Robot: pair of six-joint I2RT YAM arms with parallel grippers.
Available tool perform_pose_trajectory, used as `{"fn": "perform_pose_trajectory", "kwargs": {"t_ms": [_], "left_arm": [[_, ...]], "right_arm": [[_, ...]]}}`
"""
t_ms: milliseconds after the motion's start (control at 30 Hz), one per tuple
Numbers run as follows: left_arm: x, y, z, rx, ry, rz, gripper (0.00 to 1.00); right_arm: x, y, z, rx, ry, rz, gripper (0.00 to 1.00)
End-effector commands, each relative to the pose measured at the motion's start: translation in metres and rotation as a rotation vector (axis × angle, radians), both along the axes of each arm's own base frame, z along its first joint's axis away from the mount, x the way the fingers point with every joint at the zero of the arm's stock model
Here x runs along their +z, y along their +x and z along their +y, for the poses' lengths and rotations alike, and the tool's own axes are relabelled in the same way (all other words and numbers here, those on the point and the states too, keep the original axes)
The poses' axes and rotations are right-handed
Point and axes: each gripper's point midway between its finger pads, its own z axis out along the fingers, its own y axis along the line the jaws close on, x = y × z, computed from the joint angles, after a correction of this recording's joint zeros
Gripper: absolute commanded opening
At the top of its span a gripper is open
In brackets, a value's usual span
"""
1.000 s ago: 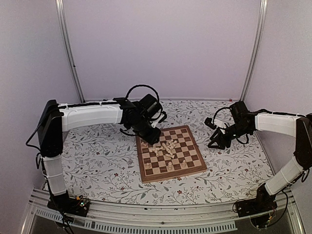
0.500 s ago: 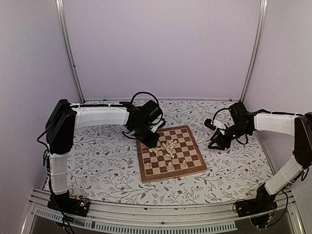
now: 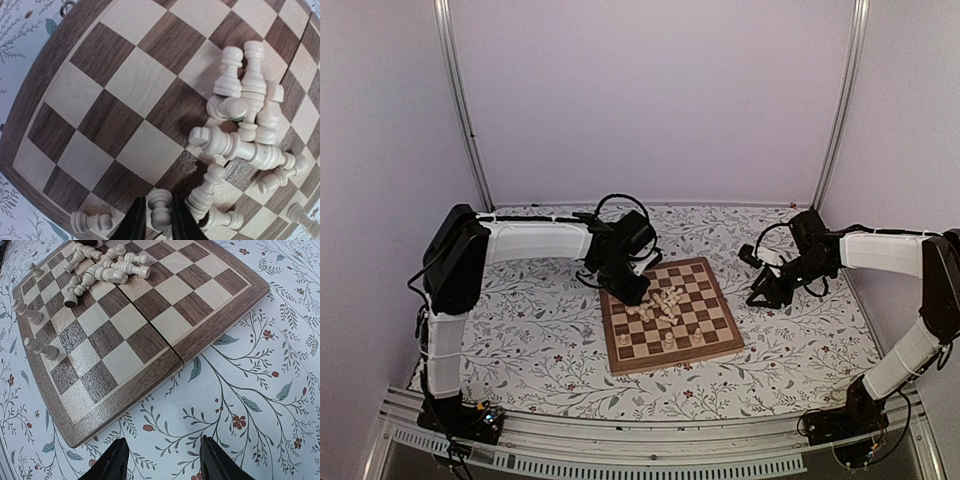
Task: Set up the chess pieces on the board
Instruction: Pick up the chess piece from the chessboard.
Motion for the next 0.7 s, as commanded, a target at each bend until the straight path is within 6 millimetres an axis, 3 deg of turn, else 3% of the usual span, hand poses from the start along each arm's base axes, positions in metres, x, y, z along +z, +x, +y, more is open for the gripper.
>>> {"fn": "perform_pose_trajectory", "kwargs": {"t_ms": [0,200,467,667], "left_arm": [[-0.002,0.012,0.000,-0.001,-0.006,-0.014,0.17],[0.005,0.021,-0.001,0.005,-0.016,-0.055,0.09],[0.032,0.034,-0.001,0.005,-0.023,-0.131,0.05],[0.061,0.006,-0.008,-0.065,-0.098,-0.122,0.05]], "right_arm": [[-0.006,-0.002,0.000,0.011,-0.013,0.003,0.52],[-0.006,-0.002,0.000,0.010,-0.015,0.003,0.52],[-0.007,-0.003,0.000,0.010,-0.016,0.006,0.52],[-0.006,-0.003,0.000,0.012,-0.014,0.005,0.52]]}}
